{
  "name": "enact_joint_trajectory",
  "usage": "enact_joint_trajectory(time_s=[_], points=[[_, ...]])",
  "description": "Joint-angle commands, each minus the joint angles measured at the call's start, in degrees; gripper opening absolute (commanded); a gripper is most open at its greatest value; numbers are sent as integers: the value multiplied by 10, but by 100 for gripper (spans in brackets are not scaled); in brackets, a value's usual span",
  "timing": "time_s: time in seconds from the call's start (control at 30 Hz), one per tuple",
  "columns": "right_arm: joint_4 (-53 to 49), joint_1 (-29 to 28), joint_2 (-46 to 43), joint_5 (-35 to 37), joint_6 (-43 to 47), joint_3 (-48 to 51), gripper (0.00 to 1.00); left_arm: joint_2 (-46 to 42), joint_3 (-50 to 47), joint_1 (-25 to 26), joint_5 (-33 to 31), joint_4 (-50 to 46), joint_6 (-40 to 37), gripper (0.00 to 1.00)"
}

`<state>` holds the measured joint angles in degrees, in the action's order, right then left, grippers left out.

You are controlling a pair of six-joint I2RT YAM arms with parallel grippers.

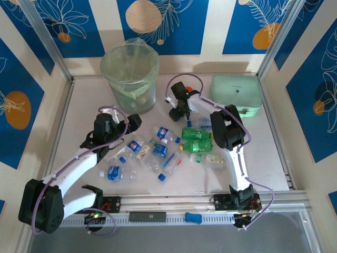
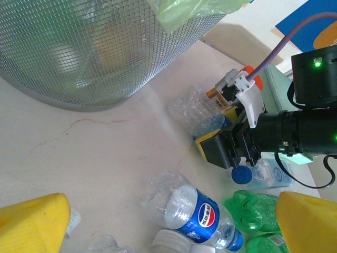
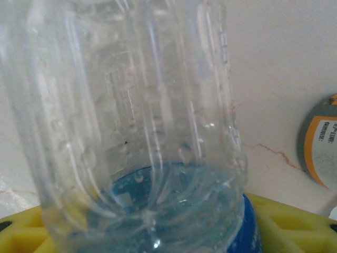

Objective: Put the plastic bottles in the bin

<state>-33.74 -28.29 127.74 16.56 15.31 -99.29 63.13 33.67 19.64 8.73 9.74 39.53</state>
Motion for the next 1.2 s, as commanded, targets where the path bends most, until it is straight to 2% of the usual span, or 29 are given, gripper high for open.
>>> enact_joint_trajectory(time_s=[0.0, 0.2, 0.6, 0.9, 1.17], points=[[1, -7, -5, -9, 9, -10, 54, 2, 23, 3, -3, -13, -6, 99], [2, -1, -43, -39, -13, -9, 51, -2, 28, 3, 16, 3, -9, 99], [32, 10, -227, -167, -136, 77, 51, -13, 74, 24, 41, 29, 29, 99], [130, -29, -338, -241, -214, 194, 51, 10, 128, 75, 24, 56, 43, 100], [213, -67, -398, -247, -254, 280, 51, 66, 145, 111, 20, 91, 74, 99]])
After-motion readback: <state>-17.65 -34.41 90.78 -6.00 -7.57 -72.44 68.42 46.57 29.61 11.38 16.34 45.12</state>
